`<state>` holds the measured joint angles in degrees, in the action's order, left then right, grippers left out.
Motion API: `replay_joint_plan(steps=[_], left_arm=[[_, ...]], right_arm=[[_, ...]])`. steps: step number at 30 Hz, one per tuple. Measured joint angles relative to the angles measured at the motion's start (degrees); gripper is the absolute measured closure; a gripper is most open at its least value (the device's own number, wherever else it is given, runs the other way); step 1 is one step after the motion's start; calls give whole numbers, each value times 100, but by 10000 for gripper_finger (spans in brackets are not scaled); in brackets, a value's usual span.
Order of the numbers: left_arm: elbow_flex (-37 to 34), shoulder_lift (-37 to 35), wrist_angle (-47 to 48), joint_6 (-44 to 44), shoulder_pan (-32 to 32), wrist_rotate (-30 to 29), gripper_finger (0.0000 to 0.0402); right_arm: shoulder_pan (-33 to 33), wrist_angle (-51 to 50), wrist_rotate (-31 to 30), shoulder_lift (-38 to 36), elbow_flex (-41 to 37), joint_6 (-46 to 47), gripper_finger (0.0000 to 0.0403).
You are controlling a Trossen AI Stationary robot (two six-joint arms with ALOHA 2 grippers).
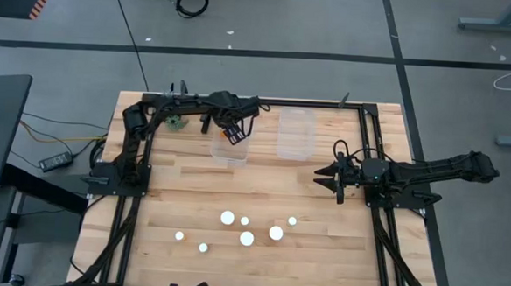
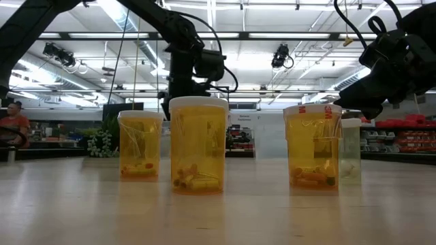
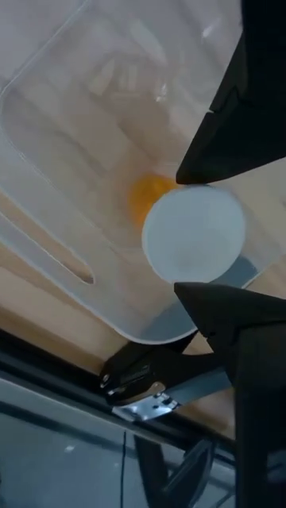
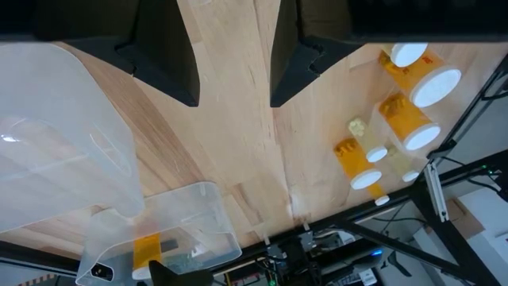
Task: Pick and place medicine bottles into bin by pill shape (circle, oval)
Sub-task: Put the big orange pill bottle in the left transparent bin
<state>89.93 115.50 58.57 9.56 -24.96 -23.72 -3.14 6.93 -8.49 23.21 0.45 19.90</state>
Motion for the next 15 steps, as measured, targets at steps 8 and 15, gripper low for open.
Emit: replay_joint_plan(steps=[8,15], left_arm=[[14,-34,52,-341,168,-148,211],[520,-210,353,-686,430,-459,229]], right_arm=[[0,1,-2,1,0,0,242],[0,1,-2,1,0,0,242]])
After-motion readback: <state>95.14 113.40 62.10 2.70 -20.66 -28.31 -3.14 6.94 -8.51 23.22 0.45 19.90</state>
